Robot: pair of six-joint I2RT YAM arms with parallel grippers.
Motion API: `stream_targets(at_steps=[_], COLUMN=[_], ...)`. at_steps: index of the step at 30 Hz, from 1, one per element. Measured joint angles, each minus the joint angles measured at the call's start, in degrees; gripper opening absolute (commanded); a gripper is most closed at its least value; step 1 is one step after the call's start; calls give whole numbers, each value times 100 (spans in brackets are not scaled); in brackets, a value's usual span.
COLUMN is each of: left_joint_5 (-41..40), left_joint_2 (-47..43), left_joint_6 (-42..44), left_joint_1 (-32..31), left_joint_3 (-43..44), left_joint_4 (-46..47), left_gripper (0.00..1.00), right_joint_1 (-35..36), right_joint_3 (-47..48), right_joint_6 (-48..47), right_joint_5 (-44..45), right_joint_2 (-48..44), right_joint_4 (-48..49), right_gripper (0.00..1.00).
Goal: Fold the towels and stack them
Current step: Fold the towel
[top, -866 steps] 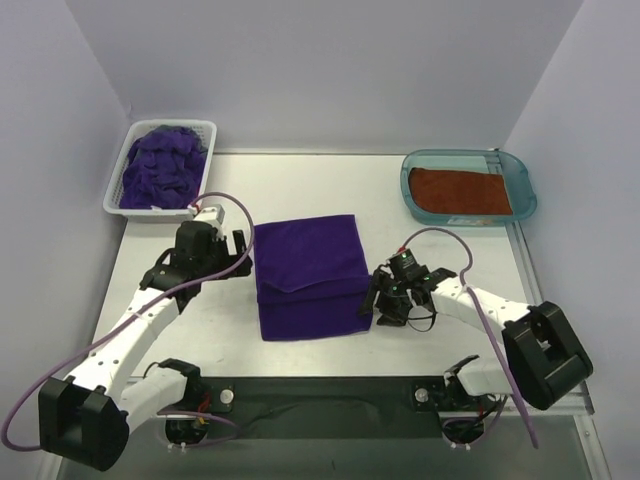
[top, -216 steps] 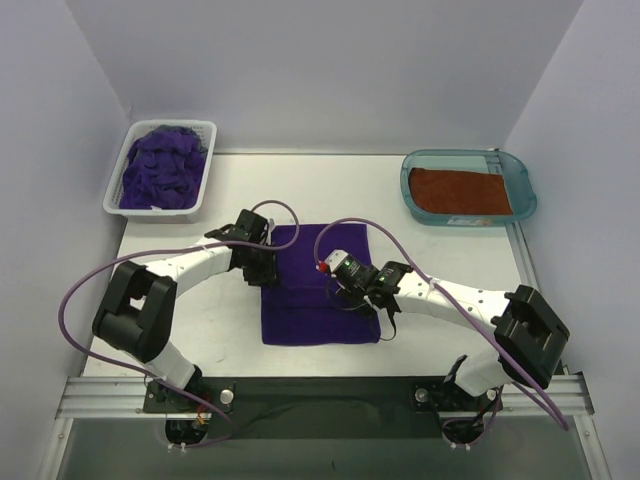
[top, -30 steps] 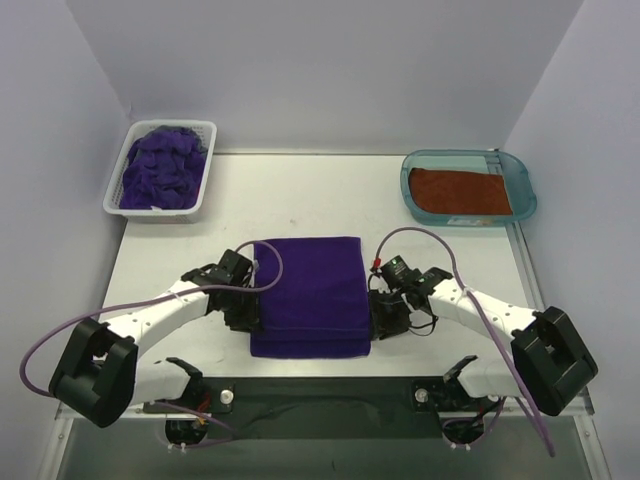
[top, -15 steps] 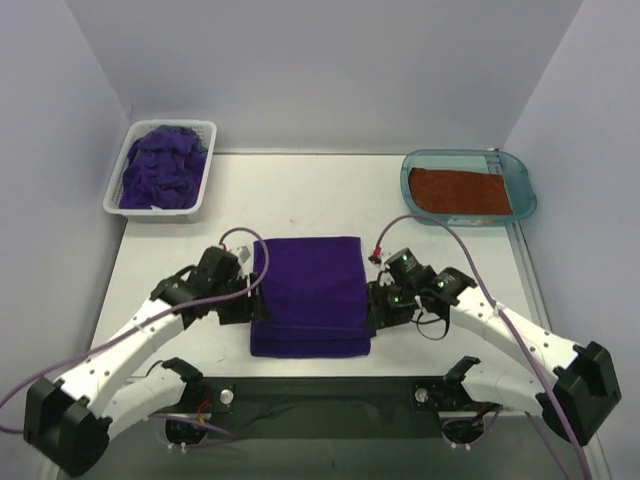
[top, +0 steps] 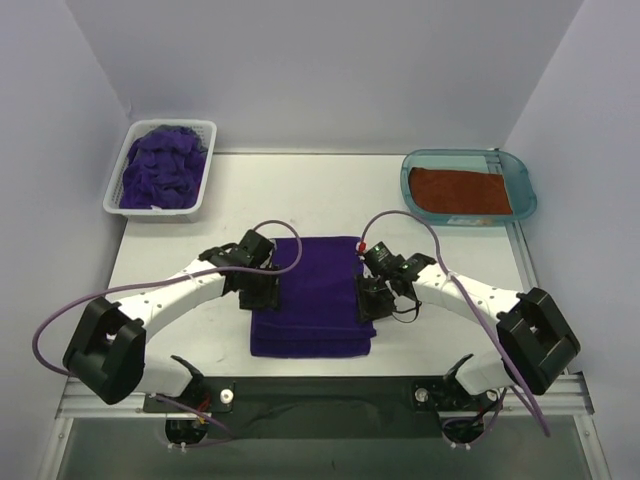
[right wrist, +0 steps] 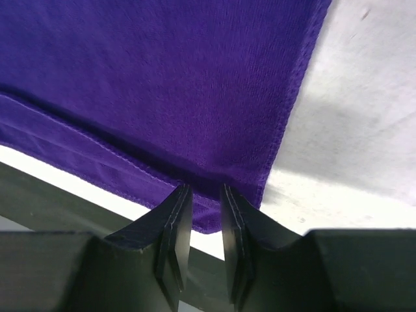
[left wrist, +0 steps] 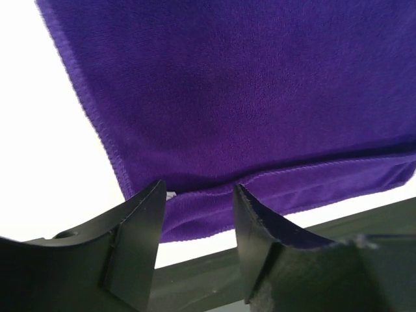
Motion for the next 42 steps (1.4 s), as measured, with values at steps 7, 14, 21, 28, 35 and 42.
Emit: stream_targets(at_steps=[7, 14, 21, 28, 35, 42], left_joint_5=[26, 240, 490, 654, 452, -271], left_joint_2=[177, -208, -1519, -1904, -2140, -2262], left_joint_6=[-2, -66, -466, -951, -1252, -1399], left_joint_1=[-197, -317, -354, -649, -933, -933], left_joint_3=[-387, -935, -1567, -1971, -1803, -962], left_joint_4=[197, 197, 153, 96, -245, -275], left_gripper=[45, 45, 45, 48, 49, 55], right_joint_1=[210, 684, 1021, 1128, 1150, 809], right_joint_3=[-192, -356, -579, -813, -839, -586], right_joint_6=[17, -101, -125, -116, -44, 330], right_joint_5=[-282, -651, -994, -1189, -966, -52], right_joint_2=[129, 125, -52, -133, -957, -1480], right_joint_4=[92, 151, 101, 48, -160, -284], right_gripper=[17, 17, 18, 18, 19, 30])
